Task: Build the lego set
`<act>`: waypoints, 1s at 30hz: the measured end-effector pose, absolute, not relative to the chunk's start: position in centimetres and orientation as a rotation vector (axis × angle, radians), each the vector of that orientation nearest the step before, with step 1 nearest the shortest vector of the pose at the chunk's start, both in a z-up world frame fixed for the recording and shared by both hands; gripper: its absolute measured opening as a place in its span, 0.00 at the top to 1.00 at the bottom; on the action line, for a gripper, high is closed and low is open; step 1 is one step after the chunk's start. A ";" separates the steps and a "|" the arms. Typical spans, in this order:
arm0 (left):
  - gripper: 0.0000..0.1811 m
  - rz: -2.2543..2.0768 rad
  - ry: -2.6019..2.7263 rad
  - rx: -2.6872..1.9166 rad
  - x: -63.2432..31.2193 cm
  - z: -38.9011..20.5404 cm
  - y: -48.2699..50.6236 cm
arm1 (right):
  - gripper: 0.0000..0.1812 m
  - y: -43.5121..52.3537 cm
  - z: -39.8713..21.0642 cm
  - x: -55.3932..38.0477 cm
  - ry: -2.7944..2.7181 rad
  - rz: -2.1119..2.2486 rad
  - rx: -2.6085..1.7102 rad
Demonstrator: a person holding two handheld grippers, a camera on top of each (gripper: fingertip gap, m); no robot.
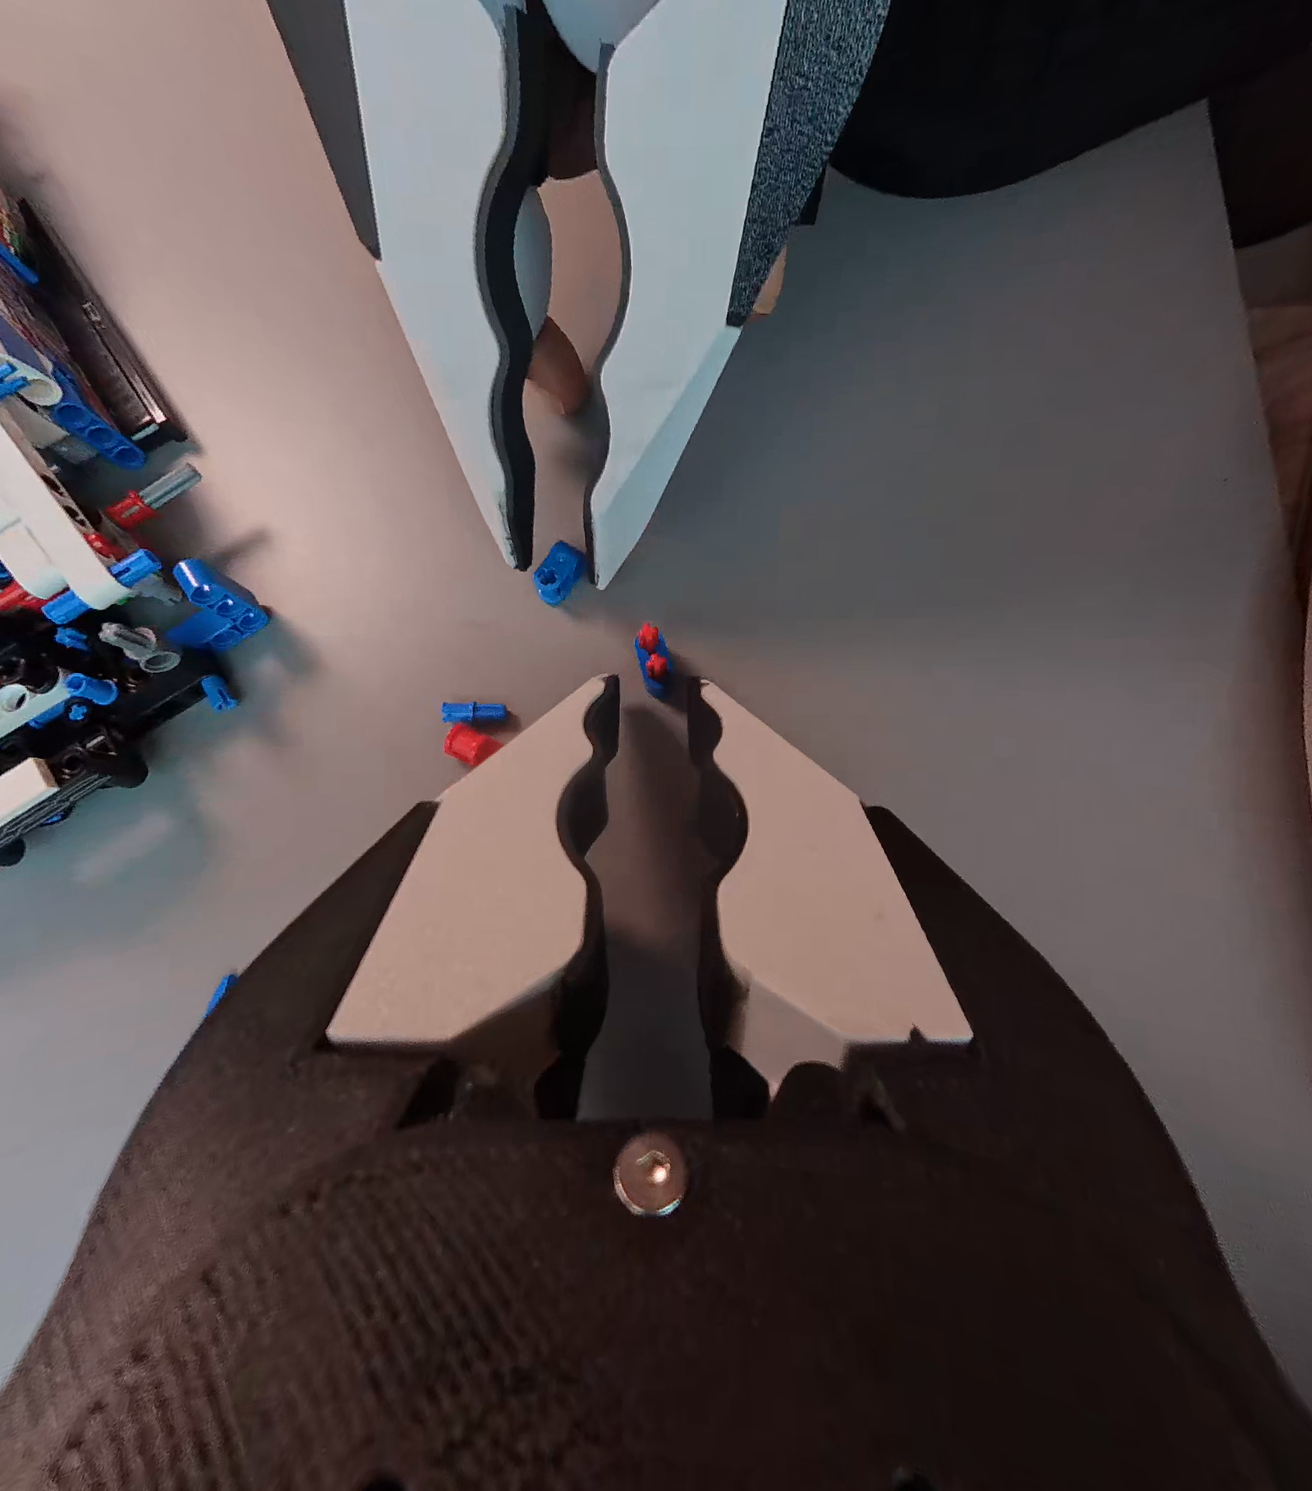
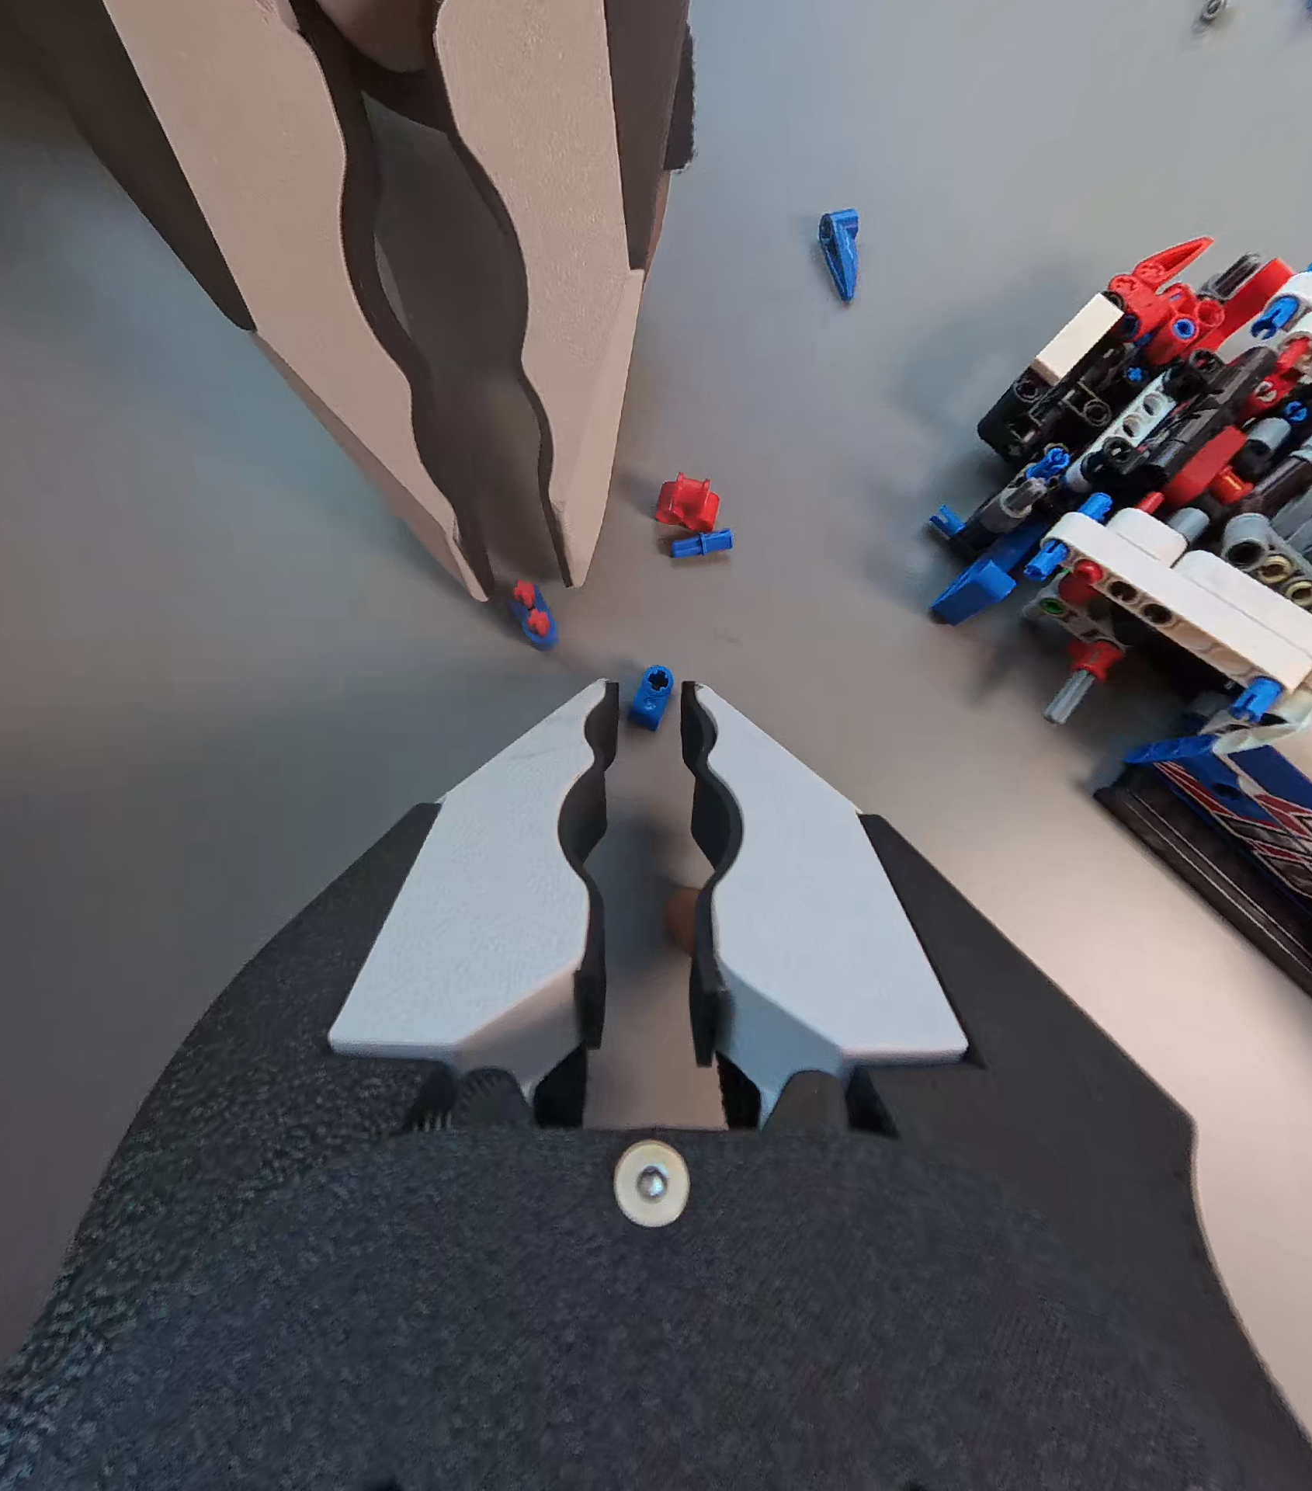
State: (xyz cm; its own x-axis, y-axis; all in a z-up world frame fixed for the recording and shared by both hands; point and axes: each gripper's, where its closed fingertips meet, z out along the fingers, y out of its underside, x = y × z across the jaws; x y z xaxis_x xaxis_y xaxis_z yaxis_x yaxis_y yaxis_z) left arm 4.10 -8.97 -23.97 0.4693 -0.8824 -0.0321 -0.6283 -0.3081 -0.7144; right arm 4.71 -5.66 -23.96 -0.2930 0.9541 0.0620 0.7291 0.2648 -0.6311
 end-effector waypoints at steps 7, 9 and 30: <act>0.89 -0.823 0.930 -2.015 3.6 -20.7 -8.0 | 0.98 -6.4 -20.1 3.4 -1.969 0.797 -1.228; 0.89 -1.038 0.737 -1.978 3.5 -18.8 -7.4 | 0.97 -6.6 -18.0 3.0 -1.885 0.793 -1.090; 0.99 -1.571 0.425 -1.736 3.5 -13.9 -7.6 | 0.98 -7.9 -13.9 2.5 -1.670 0.847 -0.864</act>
State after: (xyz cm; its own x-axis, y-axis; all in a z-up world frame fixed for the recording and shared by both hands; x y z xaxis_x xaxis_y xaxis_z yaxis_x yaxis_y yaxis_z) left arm 3.47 -7.57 -13.94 0.1943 -0.6803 0.7067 0.2310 -0.6685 -0.7070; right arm 2.52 -7.87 -13.85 -0.2135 0.8613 0.4611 0.1372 0.4938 -0.8587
